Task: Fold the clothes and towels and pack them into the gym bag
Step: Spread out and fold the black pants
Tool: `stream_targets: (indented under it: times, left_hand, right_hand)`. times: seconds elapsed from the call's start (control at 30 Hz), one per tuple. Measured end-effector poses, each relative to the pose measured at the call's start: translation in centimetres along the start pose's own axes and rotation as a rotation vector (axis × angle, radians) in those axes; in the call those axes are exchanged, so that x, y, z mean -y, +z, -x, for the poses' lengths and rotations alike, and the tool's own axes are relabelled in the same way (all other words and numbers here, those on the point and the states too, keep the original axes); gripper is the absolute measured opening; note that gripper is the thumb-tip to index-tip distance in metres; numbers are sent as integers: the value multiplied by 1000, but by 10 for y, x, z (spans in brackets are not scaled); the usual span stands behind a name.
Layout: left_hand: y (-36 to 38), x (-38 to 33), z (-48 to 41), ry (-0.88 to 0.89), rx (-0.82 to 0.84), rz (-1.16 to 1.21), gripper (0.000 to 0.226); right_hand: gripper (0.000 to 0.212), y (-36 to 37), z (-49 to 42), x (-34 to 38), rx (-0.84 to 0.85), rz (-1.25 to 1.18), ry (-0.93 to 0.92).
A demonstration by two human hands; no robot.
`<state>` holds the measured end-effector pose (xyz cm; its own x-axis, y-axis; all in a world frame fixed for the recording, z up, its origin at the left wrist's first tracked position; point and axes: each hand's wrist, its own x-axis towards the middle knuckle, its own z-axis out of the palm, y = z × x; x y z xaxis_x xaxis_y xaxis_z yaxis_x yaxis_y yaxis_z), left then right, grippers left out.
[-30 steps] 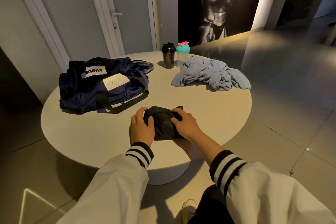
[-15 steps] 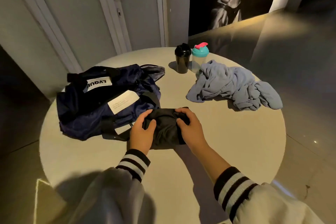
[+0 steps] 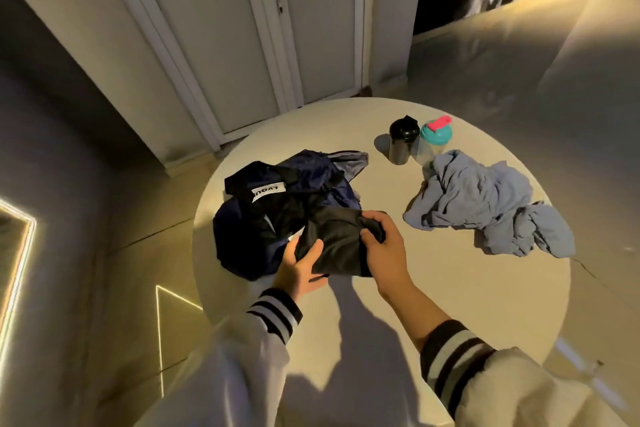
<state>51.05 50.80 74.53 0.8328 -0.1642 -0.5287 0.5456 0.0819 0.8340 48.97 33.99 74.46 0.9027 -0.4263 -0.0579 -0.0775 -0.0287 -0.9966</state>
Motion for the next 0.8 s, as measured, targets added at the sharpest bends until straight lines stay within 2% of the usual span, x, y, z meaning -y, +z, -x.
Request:
stream_targets:
  times: [0.07, 0.17, 0.27, 0.4, 0.5, 0.6, 0.7, 0.8]
  left_hand:
    - [-16, -7, -14, 71, -46, -70, 62]
    - [-44, -24, -45, 198, -120, -362, 61]
    - [-72, -41, -80, 234, -27, -502, 58]
    - [-119, -57, -128, 288, 51, -845, 54]
    - [-156, -64, -165, 376, 110, -1400, 46]
    - [-176, -60, -188, 321, 260, -1852, 43]
    - [-183, -56, -200, 239, 386, -2016, 46]
    - [-188, -61, -211, 216, 402, -2031, 52]
  right_hand:
    - [34, 16, -6, 2, 45, 23, 33]
    - [32, 41, -16, -2, 129, 69, 82]
    - [36, 71, -29, -11, 139, 143, 78]
    - [36, 119, -51, -31, -69, 286, 91]
    - [31, 149, -64, -30, -297, 268, 159]
    - [32, 174, -73, -32, -424, 240, 170]
    - [35, 199, -77, -44, -324, 270, 192]
    - [43, 216, -78, -63, -102, 395, 219]
